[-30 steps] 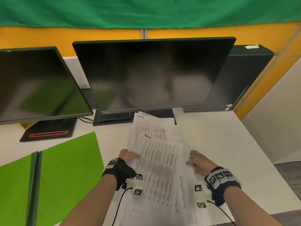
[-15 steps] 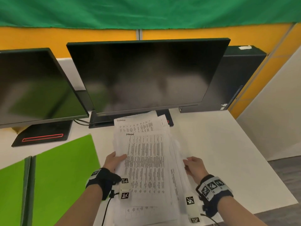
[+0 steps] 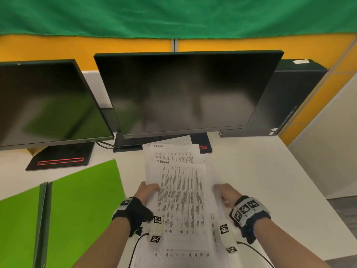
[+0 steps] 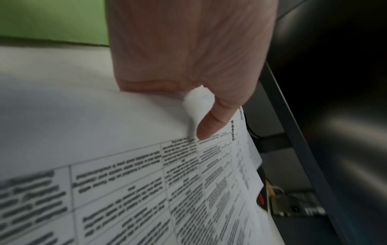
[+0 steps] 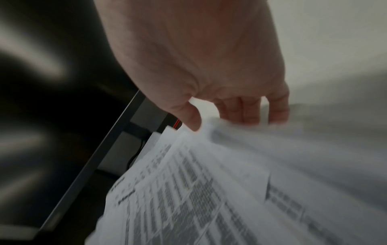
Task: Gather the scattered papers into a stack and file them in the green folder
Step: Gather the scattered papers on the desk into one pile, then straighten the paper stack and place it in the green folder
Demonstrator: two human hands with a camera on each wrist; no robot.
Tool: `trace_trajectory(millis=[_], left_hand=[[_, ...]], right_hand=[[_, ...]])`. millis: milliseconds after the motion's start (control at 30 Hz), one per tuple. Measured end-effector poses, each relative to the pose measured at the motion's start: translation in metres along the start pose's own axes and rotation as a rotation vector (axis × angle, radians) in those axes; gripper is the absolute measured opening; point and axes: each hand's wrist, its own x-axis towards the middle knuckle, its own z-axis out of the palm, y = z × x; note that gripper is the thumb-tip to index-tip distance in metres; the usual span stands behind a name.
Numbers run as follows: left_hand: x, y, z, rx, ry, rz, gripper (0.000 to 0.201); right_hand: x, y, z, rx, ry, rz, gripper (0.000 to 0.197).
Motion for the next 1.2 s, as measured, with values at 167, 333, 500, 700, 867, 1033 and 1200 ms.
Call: trace_trajectory(millis=[167, 333, 500, 700, 867, 1033, 1200], left_hand=[[-0.058, 0.026, 0.017, 0.209, -0.04, 0.24, 0.049], [-0.105, 0.049, 0.004, 0.24, -0.092, 0.527, 0.04], [-0.153, 0.112, -0.021, 0.225, -0.251, 0.7, 0.034], [-0.194, 0.166, -0.049, 0.459, -0.265, 0.876, 0.028], [-0.201, 0.188, -0.059, 0.627, -0.115, 0.994, 0.027], [-0.193, 0.192, -0.063, 0.712, 0.128, 0.998, 0.041], [-0.197, 0.196, -0.065, 0.624, 0.147, 1.08, 0.041]], right_hand=[[0.008, -0.002, 0.022, -0.196, -0.051, -0.023, 0.041], [0.02, 0.025, 0.02, 0.36, -0.162, -0.039, 0.094], [-0.034, 0.002, 0.003, 0.604, -0.401, -0.304, 0.057], [-0.022, -0.026, -0.007, 0.862, -0.435, -0.242, 0.03], [-0.037, -0.045, 0.018, 0.975, -0.496, -0.24, 0.023], [-0.048, -0.054, 0.047, 0.992, -0.478, -0.324, 0.013], [-0.056, -0.07, 0.054, 0.947, -0.507, -0.308, 0.024]])
